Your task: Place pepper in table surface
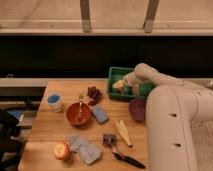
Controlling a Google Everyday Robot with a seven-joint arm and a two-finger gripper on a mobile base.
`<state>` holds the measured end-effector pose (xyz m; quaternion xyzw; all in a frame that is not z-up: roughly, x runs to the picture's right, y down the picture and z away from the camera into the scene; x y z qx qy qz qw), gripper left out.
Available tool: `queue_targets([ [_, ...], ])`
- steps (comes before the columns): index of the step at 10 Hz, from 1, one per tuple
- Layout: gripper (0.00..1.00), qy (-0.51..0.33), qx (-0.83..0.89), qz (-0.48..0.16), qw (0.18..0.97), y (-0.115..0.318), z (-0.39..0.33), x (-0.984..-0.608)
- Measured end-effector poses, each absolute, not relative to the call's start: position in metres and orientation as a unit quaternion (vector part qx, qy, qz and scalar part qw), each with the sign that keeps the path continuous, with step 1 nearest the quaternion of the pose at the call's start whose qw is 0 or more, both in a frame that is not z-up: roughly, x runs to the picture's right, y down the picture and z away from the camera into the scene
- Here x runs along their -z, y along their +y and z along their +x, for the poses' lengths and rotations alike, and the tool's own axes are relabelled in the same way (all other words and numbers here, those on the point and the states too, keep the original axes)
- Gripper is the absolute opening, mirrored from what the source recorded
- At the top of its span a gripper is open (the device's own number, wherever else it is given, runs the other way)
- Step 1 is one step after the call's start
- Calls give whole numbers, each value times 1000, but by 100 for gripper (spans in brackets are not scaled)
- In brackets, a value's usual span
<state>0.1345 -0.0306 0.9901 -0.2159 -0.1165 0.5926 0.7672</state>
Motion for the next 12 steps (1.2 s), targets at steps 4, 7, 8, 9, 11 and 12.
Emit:
queue_targets([
  [4, 69, -111, -596, -225, 763, -17, 134, -994],
  [7, 69, -102, -570, -216, 786, -8, 119, -994],
  [8, 69, -99, -565, -217, 790, -4, 117, -996],
  [9, 69, -95, -566, -217, 790, 0, 118, -997],
  [11, 59, -83, -569, -211, 791, 5, 120, -1001],
  [12, 50, -81, -570, -209, 790, 7, 122, -1002],
])
